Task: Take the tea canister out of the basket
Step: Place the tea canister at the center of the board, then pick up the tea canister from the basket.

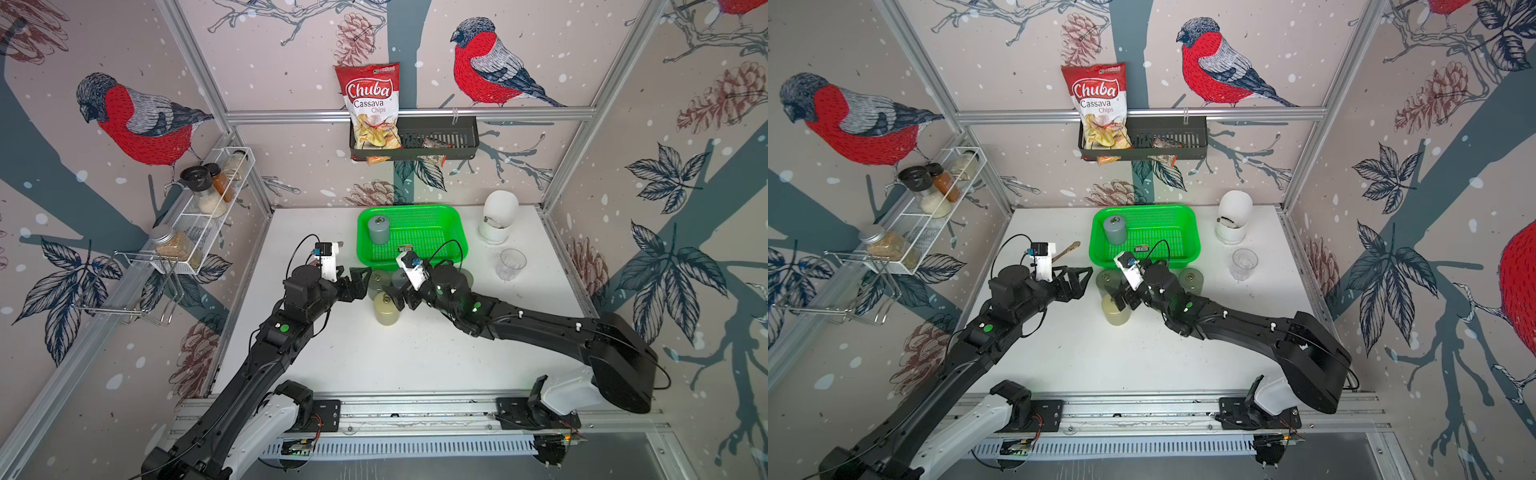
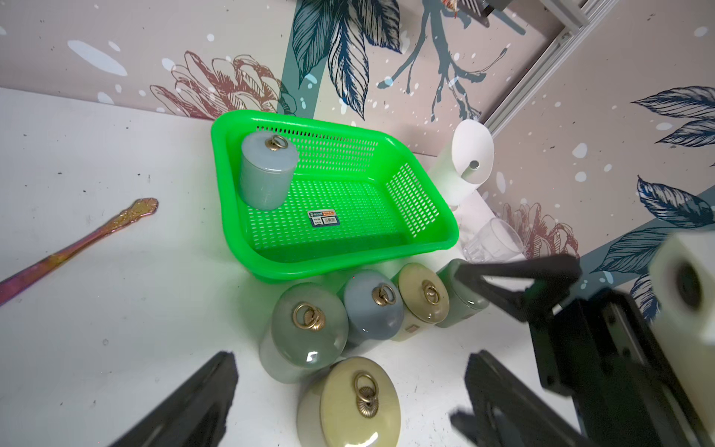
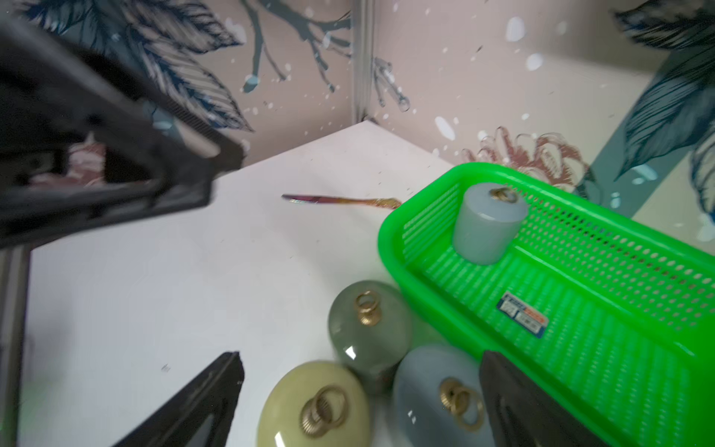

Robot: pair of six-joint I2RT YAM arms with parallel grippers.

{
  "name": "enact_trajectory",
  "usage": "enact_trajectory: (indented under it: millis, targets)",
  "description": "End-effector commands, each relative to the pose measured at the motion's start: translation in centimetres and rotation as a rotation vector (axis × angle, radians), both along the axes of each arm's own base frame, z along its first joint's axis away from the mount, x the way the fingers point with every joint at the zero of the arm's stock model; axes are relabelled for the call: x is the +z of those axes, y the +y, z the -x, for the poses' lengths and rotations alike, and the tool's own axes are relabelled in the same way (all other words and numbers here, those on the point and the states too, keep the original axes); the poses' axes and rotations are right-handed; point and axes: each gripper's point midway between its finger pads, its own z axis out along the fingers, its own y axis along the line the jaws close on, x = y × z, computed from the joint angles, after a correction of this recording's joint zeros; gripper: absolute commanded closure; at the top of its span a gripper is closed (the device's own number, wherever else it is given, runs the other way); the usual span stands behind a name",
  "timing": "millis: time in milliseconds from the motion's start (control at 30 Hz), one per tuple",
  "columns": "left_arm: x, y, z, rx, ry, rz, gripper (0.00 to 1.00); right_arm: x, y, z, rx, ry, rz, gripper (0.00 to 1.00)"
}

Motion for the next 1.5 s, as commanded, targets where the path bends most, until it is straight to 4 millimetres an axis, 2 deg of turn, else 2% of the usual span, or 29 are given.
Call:
enact_trajectory:
  millis: [0,200,433,533,700,900,1100,1367,1467]
  targets:
    - [2.5,0.2,-0.4,0.019,-0.115,0.045,0.03,1.1,0.0,-3.3,0.012,-0.011,-0.006,0.00]
    - [1.3,0.1,-0.5,0.015,-0.081,0.044,0.03,-0.6,1.3,-10.2,0.069,0.025,0.031,0.00]
    - [0.8,-0.2,-2.1,0.038,-0.013,0.016,0.03,-3.6,3.6,-17.0,0.096,0.075,0.066,0.00]
    - [0.9,-0.4,-2.5,0.034,-0.016,0.018,0.03,-5.6,4.6,-19.6,0.101,0.111,0.085,0.00]
    - [0.6,-0.3,-2.9,0.045,-0.024,0.014,0.03,-8.7,6.3,-22.7,0.100,0.133,0.115,0.00]
    - [-0.1,-0.4,-3.6,0.046,-0.006,-0.024,0.03,-10.8,7.5,-24.8,0.086,0.134,0.106,0.00]
    - [-0.9,-0.9,-4.3,0.029,0.024,-0.051,0.03,-12.4,7.7,-25.8,0.073,0.129,0.115,0.00]
    - [-1.5,-1.1,-4.8,0.025,0.037,-0.073,0.03,-13.6,8.0,-26.7,0.067,0.126,0.104,0.00]
    - [-1.5,-1.1,-4.8,0.024,0.036,-0.075,0.03,-13.5,8.3,-26.8,0.070,0.112,0.093,0.00]
